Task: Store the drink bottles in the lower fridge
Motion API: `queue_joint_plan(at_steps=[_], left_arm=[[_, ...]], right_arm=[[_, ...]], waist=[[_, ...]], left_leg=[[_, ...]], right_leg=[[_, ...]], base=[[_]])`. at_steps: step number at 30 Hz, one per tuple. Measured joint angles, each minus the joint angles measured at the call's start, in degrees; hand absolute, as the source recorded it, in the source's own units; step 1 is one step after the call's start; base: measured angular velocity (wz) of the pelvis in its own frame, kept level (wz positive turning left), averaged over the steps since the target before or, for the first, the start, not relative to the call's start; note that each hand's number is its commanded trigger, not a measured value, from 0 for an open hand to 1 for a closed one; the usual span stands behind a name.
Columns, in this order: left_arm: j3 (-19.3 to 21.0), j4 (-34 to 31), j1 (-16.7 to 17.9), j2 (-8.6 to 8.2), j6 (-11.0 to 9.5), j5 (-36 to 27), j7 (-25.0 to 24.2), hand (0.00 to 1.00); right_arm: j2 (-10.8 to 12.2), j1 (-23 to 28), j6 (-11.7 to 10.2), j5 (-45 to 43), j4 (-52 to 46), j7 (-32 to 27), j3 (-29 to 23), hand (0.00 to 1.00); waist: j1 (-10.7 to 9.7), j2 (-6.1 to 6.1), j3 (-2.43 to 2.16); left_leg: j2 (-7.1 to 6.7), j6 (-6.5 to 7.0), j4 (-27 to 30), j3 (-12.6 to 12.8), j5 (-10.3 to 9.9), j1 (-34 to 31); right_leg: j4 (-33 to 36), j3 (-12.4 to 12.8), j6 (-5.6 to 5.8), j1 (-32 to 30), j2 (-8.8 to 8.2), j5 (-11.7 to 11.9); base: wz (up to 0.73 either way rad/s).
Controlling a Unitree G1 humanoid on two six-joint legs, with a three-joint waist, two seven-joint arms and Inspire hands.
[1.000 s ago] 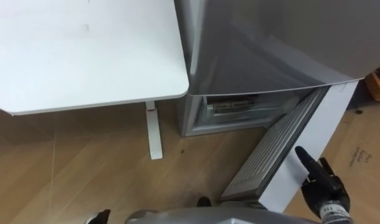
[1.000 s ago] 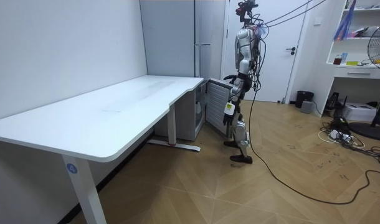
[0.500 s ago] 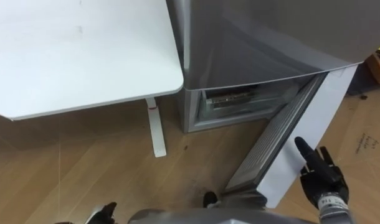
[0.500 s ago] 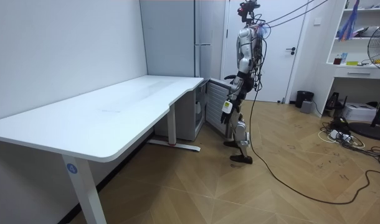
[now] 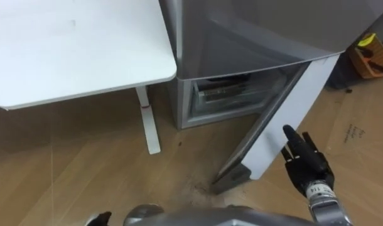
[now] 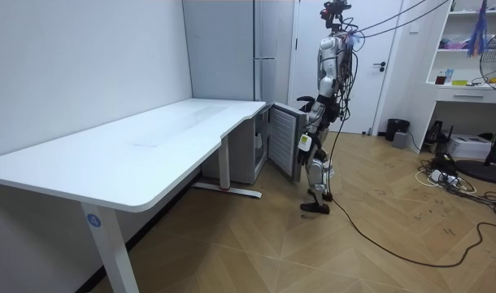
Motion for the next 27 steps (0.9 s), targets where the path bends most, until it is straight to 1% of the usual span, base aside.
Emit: queue_joint_plan(at_steps=[1,2,4,5,7,8,9,10,11,12,13,14,15,16,17,18,19,20,21,22,23,24,25,26,27], left_arm=[[0.0,0.0,0.0,-0.02,0.0,0.4,0.0,0.00],[0.0,0.1,0.0,-0.09,0.1,0.6,0.0,0.00],[-0.6,-0.1,-0.1,-0.36,0.9,0.9,0.0,0.00],[-1.2,-0.1,-0.2,-0.35,1.2,0.9,0.0,0.00],[-4.0,0.0,-0.9,-0.03,2.4,0.9,0.1,0.00],[-4.8,0.0,-1.1,0.11,2.7,0.9,0.1,0.00],[-5.9,-0.1,-1.8,0.11,3.4,0.9,0.1,0.00],[-7.3,0.0,-2.7,0.14,4.2,0.8,0.2,0.00],[-8.8,-0.1,-3.8,0.50,4.7,0.9,0.2,0.00],[-9.7,-0.2,-4.5,0.90,5.0,0.9,0.2,0.00],[-10.9,-0.2,-5.9,1.56,5.4,0.9,0.3,0.00],[-11.5,-0.1,-6.6,1.75,5.5,1.0,0.4,0.00],[-12.3,0.0,-7.7,1.95,5.7,0.9,0.8,0.00],[-12.7,-0.1,-8.6,1.99,5.7,0.9,1.4,0.00],[-12.8,-0.2,-8.6,1.86,5.6,0.9,1.9,0.00],[-12.9,-0.8,-8.3,1.44,5.5,0.9,2.5,0.00],[-12.8,-1.6,-7.7,1.00,5.3,1.0,2.6,0.00],[-12.8,-1.9,-7.3,0.68,5.2,0.9,2.6,0.00],[-12.8,-2.3,-6.8,0.08,5.1,0.9,2.6,0.00],[-12.8,-2.7,-6.1,-0.34,5.1,0.9,2.4,0.00],[-12.8,-2.8,-5.7,-0.57,5.1,0.8,2.2,0.00],[-12.8,-2.7,-4.5,-0.91,5.2,0.8,1.7,0.00],[-12.7,-2.7,-3.5,-1.05,5.3,0.8,1.3,0.00],[-12.7,-2.7,-3.1,-1.06,5.3,0.8,1.2,0.00],[-12.7,-2.7,-2.8,-1.06,5.4,0.9,1.1,0.00]], right_arm=[[0.0,0.1,0.0,-1.7,0.1,0.0,0.0,0.00],[0.0,0.1,0.0,-2.4,0.2,0.0,0.0,0.00],[0.0,0.0,0.0,-4.8,0.4,0.0,0.0,0.00],[0.0,0.0,0.0,-5.2,0.4,0.0,0.1,0.00],[0.1,-0.3,-0.6,-5.3,0.3,0.0,1.5,0.00],[0.1,-0.4,-1.0,-5.4,0.3,0.0,2.1,0.00],[0.2,-0.6,-1.8,-5.6,0.0,0.0,3.1,0.00],[0.2,-0.9,-2.7,-5.4,-0.6,0.0,4.6,0.00],[0.3,-1.4,-4.1,-5.3,-1.5,-0.5,7.4,0.00],[0.4,-1.7,-4.5,-5.2,-2.5,-1.1,8.9,0.00],[0.9,-2.7,-4.7,-5.2,-3.8,-1.4,12.0,0.00],[1.2,-3.4,-4.7,-5.2,-4.5,-1.4,13.6,0.00],[1.9,-4.6,-4.5,-5.3,-6.2,-1.0,17.3,0.00],[2.9,-6.8,-2.6,-6.1,-7.5,1.1,21.7,0.00],[3.6,-8.2,-1.1,-6.9,-8.1,2.5,23.9,0.00],[5.7,-11.1,1.8,-9.7,-9.2,5.6,27.8,0.00],[8.0,-13.7,4.4,-12.3,-9.4,8.8,30.2,0.00],[9.4,-14.7,5.6,-13.3,-9.4,10.3,31.0,0.00],[11.3,-16.4,7.6,-15.1,-9.4,13.0,32.3,0.00],[12.2,-17.6,9.7,-16.3,-9.4,15.4,32.8,0.00],[12.2,-18.0,10.6,-16.7,-9.4,16.5,32.8,0.00],[11.9,-18.2,12.5,-17.0,-9.4,18.1,32.8,0.00],[11.7,-18.2,13.7,-17.0,-9.4,19.2,32.7,0.00],[11.2,-18.2,14.4,-17.0,-9.4,19.5,32.7,0.00],[10.1,-18.2,15.5,-17.0,-9.4,20.0,32.7,0.00]], waist=[[-0.1,0.26,0.15],[-0.1,0.21,0.14],[-0.1,0.25,0.14],[0.0,0.24,0.14],[1.0,-0.03,0.04],[1.3,-0.13,0.04],[2.2,-0.32,0.06],[3.6,-0.55,0.01],[5.3,-0.81,0.09],[6.1,-0.98,0.18],[6.8,-1.15,0.28],[6.8,-1.18,0.29],[6.8,-1.15,0.28],[7.0,-1.11,0.36],[7.2,-0.99,0.38],[7.4,-0.57,0.47],[7.4,-0.10,0.65],[7.3,0.16,0.76],[7.2,0.64,0.73],[7.2,0.84,0.66],[7.3,1.11,0.82],[7.3,1.36,0.97],[7.2,1.50,1.03],[7.2,1.47,1.04],[7.2,1.34,0.96]], left_leg=[[-0.03,0.09,0.0,-0.2,0.1,0.1],[-0.11,0.15,0.1,-0.2,0.1,0.1],[-0.11,0.25,0.6,-0.4,0.2,0.1],[-0.11,0.26,0.6,-0.4,0.2,0.1],[-0.01,0.26,0.7,-0.4,0.2,-0.1],[0.02,0.25,0.8,-0.4,0.2,-0.3],[0.02,0.22,1.0,-0.5,0.2,-0.8],[0.04,0.07,1.0,-0.5,0.3,-1.2],[0.17,-0.07,1.1,-0.9,0.3,-1.5],[0.25,-0.23,1.4,-1.8,0.3,-1.8],[0.30,-0.60,1.7,-3.8,0.2,-2.0],[0.30,-0.73,1.8,-4.6,0.2,-2.2],[0.35,-1.06,1.9,-5.6,0.5,-2.6],[0.36,-1.29,1.8,-6.1,0.7,-2.7],[0.36,-1.35,1.8,-6.2,0.7,-2.7],[0.36,-1.43,1.9,-6.4,0.8,-2.7],[0.16,-1.33,2.1,-6.5,1.0,-2.8],[-0.01,-1.23,2.1,-6.6,1.1,-2.9],[-0.13,-1.03,2.4,-6.5,1.2,-3.2],[-0.18,-0.74,2.5,-6.4,1.4,-3.6],[-0.33,-0.62,2.5,-6.4,1.4,-3.6],[-0.68,-0.33,2.5,-6.5,1.4,-3.6],[-0.96,0.06,2.3,-6.7,1.4,-3.6],[-1.07,0.20,2.3,-6.7,1.3,-3.7],[-1.18,0.52,2.2,-6.8,1.2,-3.9]], right_leg=[[-0.1,-0.5,-0.12,0.2,-0.17,0.1],[-0.3,-0.6,-0.12,0.2,-0.27,0.0],[-1.3,-1.0,-1.86,0.8,-0.22,0.7],[-1.4,-1.0,-2.01,0.8,-0.22,0.8],[-1.5,-0.9,-2.26,0.5,-0.02,1.0],[-1.5,-1.0,-2.33,0.3,0.01,1.1],[-1.5,-1.1,-2.49,-0.2,0.13,1.2],[-1.0,-1.6,-2.67,-0.8,0.19,1.4],[-1.0,-2.9,-3.01,-1.2,0.09,1.6],[-1.0,-3.3,-3.20,-1.3,0.15,1.7],[-1.2,-4.6,-3.47,-1.3,0.20,1.9],[-1.4,-5.0,-3.62,-1.2,0.23,1.9],[-2.0,-5.9,-3.86,-1.0,0.32,2.0],[-2.0,-6.3,-4.08,-1.0,0.32,1.9],[-1.9,-6.4,-4.20,-0.9,0.33,1.8],[-2.0,-6.8,-4.26,-0.8,0.28,1.6],[-2.0,-7.5,-4.15,-0.6,-0.10,1.4],[-2.0,-7.9,-3.98,-0.6,-0.39,1.2],[-1.9,-8.8,-3.62,-0.5,-0.91,0.9],[-1.9,-9.2,-3.14,-0.5,-1.25,0.6],[-1.9,-9.5,-2.97,-0.3,-1.47,0.6],[-1.9,-10.0,-2.54,0.0,-1.92,0.4],[-1.7,-10.3,-2.17,0.1,-2.31,0.3],[-1.7,-10.4,-2.01,0.0,-2.46,0.3],[-1.6,-10.4,-1.74,0.1,-2.51,0.5]], base=[[0.04],[0.09],[0.00],[-0.05],[-0.10],[-0.14],[-0.20],[-0.38],[-0.41],[-0.37],[-0.15],[0.08],[0.26],[0.26],[0.18],[0.23],[0.34],[0.49],[0.58],[0.54],[0.46],[0.28],[0.22],[0.12],[0.07]])
